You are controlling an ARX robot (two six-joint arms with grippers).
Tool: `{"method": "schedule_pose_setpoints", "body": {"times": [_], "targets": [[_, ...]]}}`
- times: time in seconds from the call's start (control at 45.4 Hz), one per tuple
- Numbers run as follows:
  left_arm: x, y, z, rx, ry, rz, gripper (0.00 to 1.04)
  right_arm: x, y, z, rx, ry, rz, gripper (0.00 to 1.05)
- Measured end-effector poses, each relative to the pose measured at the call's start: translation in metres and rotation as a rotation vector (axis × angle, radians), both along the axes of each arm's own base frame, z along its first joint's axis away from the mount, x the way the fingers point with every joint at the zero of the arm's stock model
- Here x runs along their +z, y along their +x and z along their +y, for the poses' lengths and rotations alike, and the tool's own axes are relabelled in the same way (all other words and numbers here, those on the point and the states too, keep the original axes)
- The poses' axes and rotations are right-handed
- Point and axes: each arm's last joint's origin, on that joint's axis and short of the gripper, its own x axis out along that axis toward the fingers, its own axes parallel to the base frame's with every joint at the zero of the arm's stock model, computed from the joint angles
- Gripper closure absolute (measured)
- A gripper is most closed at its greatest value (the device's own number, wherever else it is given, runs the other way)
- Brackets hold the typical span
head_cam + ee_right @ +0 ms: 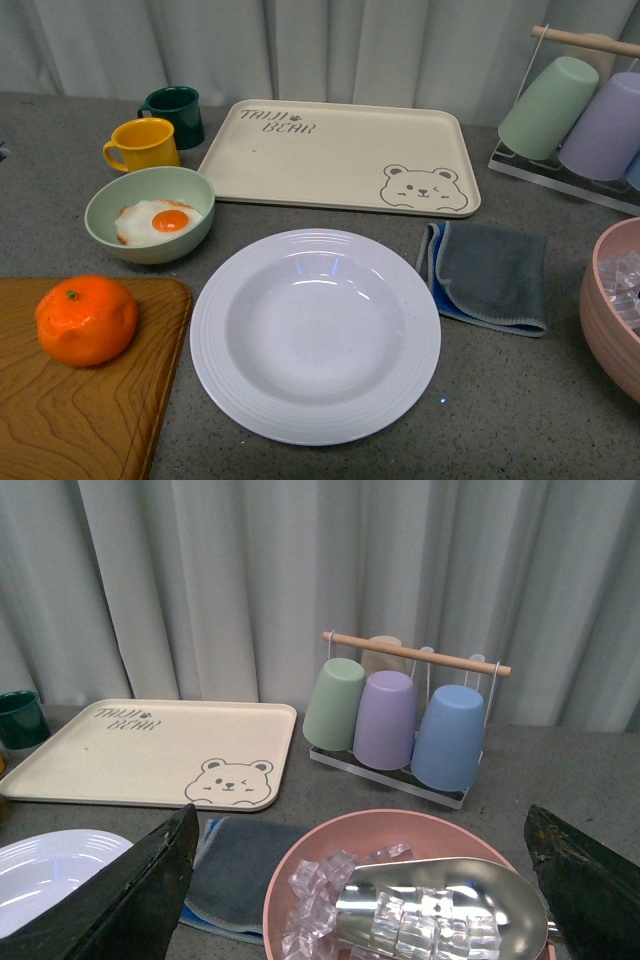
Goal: Place orange and plate with both arms
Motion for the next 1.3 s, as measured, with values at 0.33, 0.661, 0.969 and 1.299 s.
{"method": "schedule_pose_setpoints", "body": {"times": [0.33,0.661,0.969,1.299], "targets": [[0.0000,0.0000,0.0000,0.000,0.000,0.000,0.07,0.0000,0.0000,0.0000,0.000,0.000,0.000,0.09],[0.0000,0.0000,0.0000,0.000,0.000,0.000,0.07,0.0000,0.0000,0.0000,0.000,0.000,0.000,0.09],[0.0000,0.0000,0.0000,0.000,0.000,0.000,0.07,0.0000,0.0000,0.0000,0.000,0.000,0.000,0.09],[0.0000,0.0000,0.0000,0.000,0.000,0.000,0.07,0.0000,0.0000,0.0000,0.000,0.000,0.000,0.09]]}}
